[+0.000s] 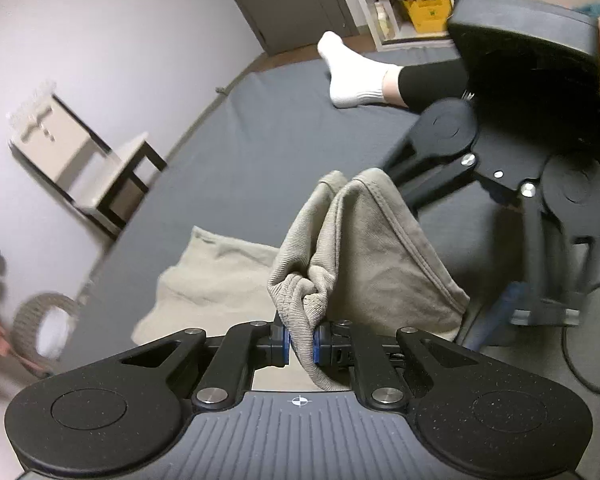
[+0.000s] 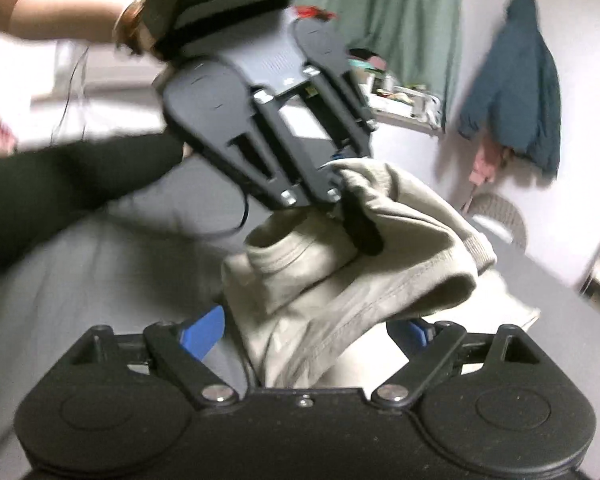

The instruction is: Fold clothes

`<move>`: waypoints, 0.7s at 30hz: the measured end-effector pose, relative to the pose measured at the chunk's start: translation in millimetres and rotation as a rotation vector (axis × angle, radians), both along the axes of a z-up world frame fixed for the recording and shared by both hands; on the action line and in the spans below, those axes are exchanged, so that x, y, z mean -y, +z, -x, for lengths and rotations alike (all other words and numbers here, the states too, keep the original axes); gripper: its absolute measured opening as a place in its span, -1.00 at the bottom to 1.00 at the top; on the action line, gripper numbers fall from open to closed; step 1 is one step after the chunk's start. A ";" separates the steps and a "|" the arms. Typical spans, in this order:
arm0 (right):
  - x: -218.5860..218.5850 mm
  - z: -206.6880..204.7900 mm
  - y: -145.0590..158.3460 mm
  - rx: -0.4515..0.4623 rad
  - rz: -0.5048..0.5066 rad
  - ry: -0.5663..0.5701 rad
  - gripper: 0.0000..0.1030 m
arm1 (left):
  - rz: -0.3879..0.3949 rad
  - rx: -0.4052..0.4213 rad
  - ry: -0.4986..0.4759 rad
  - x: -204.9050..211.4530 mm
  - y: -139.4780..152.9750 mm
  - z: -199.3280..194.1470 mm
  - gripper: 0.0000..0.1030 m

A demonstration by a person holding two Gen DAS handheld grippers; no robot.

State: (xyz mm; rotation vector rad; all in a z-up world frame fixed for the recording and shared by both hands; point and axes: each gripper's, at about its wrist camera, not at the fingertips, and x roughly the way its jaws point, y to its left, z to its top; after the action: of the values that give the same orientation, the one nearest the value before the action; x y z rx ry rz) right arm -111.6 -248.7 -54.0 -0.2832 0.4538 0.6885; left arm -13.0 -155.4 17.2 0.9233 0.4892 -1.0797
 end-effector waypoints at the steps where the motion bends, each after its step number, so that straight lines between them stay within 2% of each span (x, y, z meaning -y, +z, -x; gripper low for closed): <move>1: 5.3 -6.6 -0.5 -0.039 -0.060 -0.005 0.40 | 0.009 -0.029 0.003 -0.8 -1.7 -7.6 -0.81; 2: 10.5 -13.3 -1.1 -0.078 -0.119 -0.011 0.23 | 0.016 -0.051 0.006 -2.4 -2.9 -12.8 -0.81; 4: 27.2 -29.9 -2.9 -0.172 -0.242 -0.037 -0.27 | 0.042 -0.090 0.003 -6.1 -4.9 -24.2 -0.80; 5: 35.7 -36.9 -4.0 -0.207 -0.296 -0.048 -0.37 | 0.048 -0.106 0.018 -7.7 -6.1 -29.7 -0.80; 7: 51.8 -52.8 -10.0 -0.278 -0.395 -0.085 -0.71 | 0.084 -0.160 0.082 -14.6 -10.4 -45.1 -0.64; 10: 73.9 -72.4 -23.2 -0.380 -0.519 -0.162 -0.80 | 0.179 -0.260 0.172 -33.4 -16.2 -61.9 -0.60; 16: 91.1 -89.1 -49.9 -0.471 -0.552 -0.283 -0.80 | 0.389 -0.562 0.326 -75.3 -40.5 -83.5 -0.58; 18: 94.3 -93.2 -53.4 -0.493 -0.561 -0.302 -0.80 | 0.406 -0.620 0.370 -78.2 -53.8 -84.7 -0.56; 19: 93.1 -95.8 -54.1 -0.497 -0.560 -0.305 -0.80 | 0.392 -0.612 0.388 -76.0 -60.3 -84.0 -0.54; 20: 92.8 -97.1 -54.7 -0.503 -0.561 -0.310 -0.80 | 0.377 -0.604 0.407 -73.7 -66.6 -83.3 -0.41; 21: 92.7 -98.2 -55.3 -0.509 -0.562 -0.314 -0.79 | 0.358 -0.581 0.432 -71.0 -71.5 -82.7 -0.15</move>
State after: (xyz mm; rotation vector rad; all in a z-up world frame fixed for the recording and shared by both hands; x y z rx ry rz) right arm -13.4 -341.4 -109.3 0.4984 0.7449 0.5471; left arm 69.7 -84.4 -54.3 0.1573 0.8916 -0.9806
